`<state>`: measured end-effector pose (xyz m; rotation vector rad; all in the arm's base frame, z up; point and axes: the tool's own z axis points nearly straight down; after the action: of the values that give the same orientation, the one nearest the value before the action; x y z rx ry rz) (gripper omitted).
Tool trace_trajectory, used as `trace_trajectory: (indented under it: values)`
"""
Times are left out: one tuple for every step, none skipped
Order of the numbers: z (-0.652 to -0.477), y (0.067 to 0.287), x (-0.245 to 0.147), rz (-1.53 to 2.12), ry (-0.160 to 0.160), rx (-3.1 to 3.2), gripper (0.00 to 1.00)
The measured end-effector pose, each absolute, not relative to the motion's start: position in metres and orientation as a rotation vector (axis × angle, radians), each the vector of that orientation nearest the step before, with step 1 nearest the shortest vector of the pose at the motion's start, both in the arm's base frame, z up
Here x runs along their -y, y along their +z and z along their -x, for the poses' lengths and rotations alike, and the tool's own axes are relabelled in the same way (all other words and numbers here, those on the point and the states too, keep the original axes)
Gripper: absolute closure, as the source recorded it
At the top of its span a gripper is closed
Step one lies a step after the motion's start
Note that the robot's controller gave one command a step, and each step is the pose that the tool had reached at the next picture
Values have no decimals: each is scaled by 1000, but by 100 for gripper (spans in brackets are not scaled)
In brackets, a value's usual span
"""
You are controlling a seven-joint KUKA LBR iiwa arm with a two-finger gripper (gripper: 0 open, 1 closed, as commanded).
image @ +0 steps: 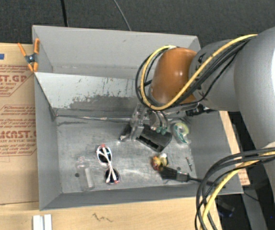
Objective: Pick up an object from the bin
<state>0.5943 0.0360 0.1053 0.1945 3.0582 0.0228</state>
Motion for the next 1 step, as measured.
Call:
trace_trajectory:
  values:
    - [-587, 95, -34, -195, 13, -3080, 0]
